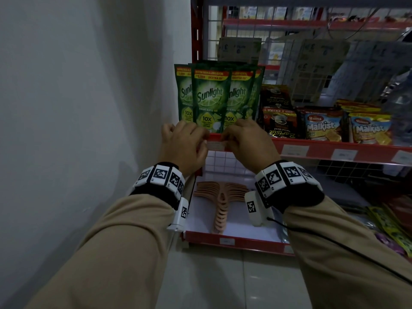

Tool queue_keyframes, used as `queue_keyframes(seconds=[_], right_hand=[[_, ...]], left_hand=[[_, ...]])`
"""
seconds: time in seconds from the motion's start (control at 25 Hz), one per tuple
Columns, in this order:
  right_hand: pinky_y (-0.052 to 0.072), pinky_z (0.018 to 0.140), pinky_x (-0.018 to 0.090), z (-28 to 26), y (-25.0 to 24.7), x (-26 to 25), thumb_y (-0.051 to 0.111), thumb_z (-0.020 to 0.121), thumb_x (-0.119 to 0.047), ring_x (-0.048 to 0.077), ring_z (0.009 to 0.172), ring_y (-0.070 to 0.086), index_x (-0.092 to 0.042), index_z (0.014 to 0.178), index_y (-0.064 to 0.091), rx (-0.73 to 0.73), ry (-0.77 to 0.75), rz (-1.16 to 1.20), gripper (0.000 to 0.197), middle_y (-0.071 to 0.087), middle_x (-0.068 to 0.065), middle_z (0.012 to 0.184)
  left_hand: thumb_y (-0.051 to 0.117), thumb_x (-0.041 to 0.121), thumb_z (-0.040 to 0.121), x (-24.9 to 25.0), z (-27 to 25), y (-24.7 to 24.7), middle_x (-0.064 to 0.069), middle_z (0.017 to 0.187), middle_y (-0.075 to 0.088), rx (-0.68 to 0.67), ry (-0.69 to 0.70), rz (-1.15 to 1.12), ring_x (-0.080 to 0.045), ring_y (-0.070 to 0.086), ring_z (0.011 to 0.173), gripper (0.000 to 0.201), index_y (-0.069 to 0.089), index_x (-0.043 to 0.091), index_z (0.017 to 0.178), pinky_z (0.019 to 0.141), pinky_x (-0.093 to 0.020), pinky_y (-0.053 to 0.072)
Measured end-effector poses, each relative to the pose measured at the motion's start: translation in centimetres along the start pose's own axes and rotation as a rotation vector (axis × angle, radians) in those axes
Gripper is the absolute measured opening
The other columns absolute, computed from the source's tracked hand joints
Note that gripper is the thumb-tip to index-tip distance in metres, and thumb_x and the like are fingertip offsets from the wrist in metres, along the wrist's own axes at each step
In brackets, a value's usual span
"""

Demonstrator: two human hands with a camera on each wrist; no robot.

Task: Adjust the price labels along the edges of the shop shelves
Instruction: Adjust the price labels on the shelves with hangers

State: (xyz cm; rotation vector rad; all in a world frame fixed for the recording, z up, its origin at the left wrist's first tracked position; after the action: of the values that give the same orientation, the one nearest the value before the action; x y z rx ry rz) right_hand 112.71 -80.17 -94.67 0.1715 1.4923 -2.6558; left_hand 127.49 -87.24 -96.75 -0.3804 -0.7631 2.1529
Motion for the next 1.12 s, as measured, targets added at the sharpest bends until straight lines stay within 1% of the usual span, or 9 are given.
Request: queue_keyframes(seconds=[0.08,0.2,0.32,0.4,0.52,0.64,0.76,0.92,1.12], right_hand=[[0.044,0.079,0.038,-0.4,-0.2,0.1,0.064,0.085,-0.020,0.027,0.103,0.048,-0.015,0.100,0.064,0.045,0.000,0.021,0.016,0.059,0.006,0.101],[0.043,0.078,0.037,-1.2,-0.6,0.6,0.066,0.083,-0.021,0.028,0.102,0.048,-0.012,0.101,0.063,0.071,-0.014,-0.018,0.020,0.059,0.008,0.102],[0.042,0.075,0.036,-2.0,-1.5,1.8,0.068,0.083,-0.025,0.028,0.099,0.049,-0.013,0.102,0.062,0.059,-0.001,-0.086,0.023,0.058,0.008,0.101],[0.043,0.074,0.037,-3.0,-2.6,3.4,0.069,0.082,-0.026,0.030,0.097,0.051,-0.013,0.100,0.062,0.057,0.022,-0.131,0.023,0.058,0.009,0.100],[0.044,0.073,0.037,-4.9,-4.6,6.3,0.071,0.080,-0.027,0.030,0.094,0.053,-0.014,0.097,0.062,0.064,0.084,-0.176,0.023,0.060,0.009,0.096],[0.042,0.076,0.036,-6.7,-6.2,9.1,0.070,0.080,-0.024,0.029,0.096,0.053,-0.015,0.098,0.062,0.051,0.174,-0.193,0.022,0.059,0.008,0.097],[0.042,0.080,0.037,-7.8,-6.8,10.5,0.068,0.082,-0.020,0.030,0.099,0.052,-0.012,0.104,0.061,0.041,0.205,-0.194,0.024,0.058,0.011,0.103],[0.040,0.079,0.038,-8.2,-6.6,10.6,0.065,0.084,-0.017,0.034,0.099,0.051,-0.008,0.107,0.061,0.047,0.147,-0.238,0.025,0.060,0.014,0.104],[0.040,0.082,0.036,-7.9,-6.2,10.9,0.061,0.084,-0.023,0.028,0.103,0.044,-0.013,0.111,0.061,-0.041,0.096,-0.297,0.029,0.059,0.009,0.107]], left_hand=[[0.053,0.027,0.085,0.2,0.0,-0.1,0.004,0.097,0.062,-0.009,-0.012,-0.007,-0.020,0.053,0.092,0.020,0.063,0.022,0.102,0.080,-0.035,0.022],[0.055,0.027,0.083,0.8,-0.3,-0.1,0.000,0.099,0.058,-0.006,0.008,0.000,-0.023,0.052,0.095,0.022,0.062,0.019,0.102,0.081,-0.034,0.023],[0.054,0.032,0.082,2.1,0.2,0.0,0.000,0.104,0.057,-0.025,0.034,0.019,-0.024,0.050,0.100,0.026,0.063,0.020,0.102,0.083,-0.035,0.024],[0.053,0.035,0.082,4.2,1.0,0.5,-0.001,0.107,0.056,-0.059,0.091,0.009,-0.025,0.049,0.102,0.028,0.064,0.021,0.104,0.085,-0.037,0.027],[0.055,0.034,0.083,8.2,1.9,1.6,-0.004,0.111,0.056,-0.135,0.193,-0.060,-0.027,0.050,0.105,0.036,0.061,0.018,0.114,0.087,-0.041,0.033],[0.059,0.030,0.081,11.8,2.5,2.8,-0.007,0.110,0.057,-0.137,0.237,-0.149,-0.029,0.051,0.104,0.041,0.061,0.014,0.119,0.085,-0.040,0.036],[0.063,0.024,0.076,14.3,2.9,3.7,-0.010,0.108,0.056,-0.094,0.206,-0.215,-0.031,0.051,0.100,0.041,0.062,0.011,0.115,0.079,-0.041,0.039],[0.063,0.024,0.072,15.2,3.4,4.8,-0.010,0.101,0.054,-0.042,0.191,-0.234,-0.032,0.049,0.094,0.037,0.062,0.010,0.106,0.076,-0.041,0.040],[0.064,0.024,0.069,15.4,3.7,5.5,-0.011,0.092,0.052,0.005,0.204,-0.236,-0.032,0.048,0.086,0.024,0.061,0.008,0.087,0.071,-0.038,0.036]])
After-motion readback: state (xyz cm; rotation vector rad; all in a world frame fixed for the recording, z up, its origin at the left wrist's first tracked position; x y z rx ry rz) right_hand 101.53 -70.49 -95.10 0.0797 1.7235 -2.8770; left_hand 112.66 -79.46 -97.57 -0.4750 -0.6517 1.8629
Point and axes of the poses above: each hand's wrist, its own z-axis towards the middle knuckle, its own y-axis out of the palm, x = y × z, the point moved 3 cm from there along z, towards the middle knuckle
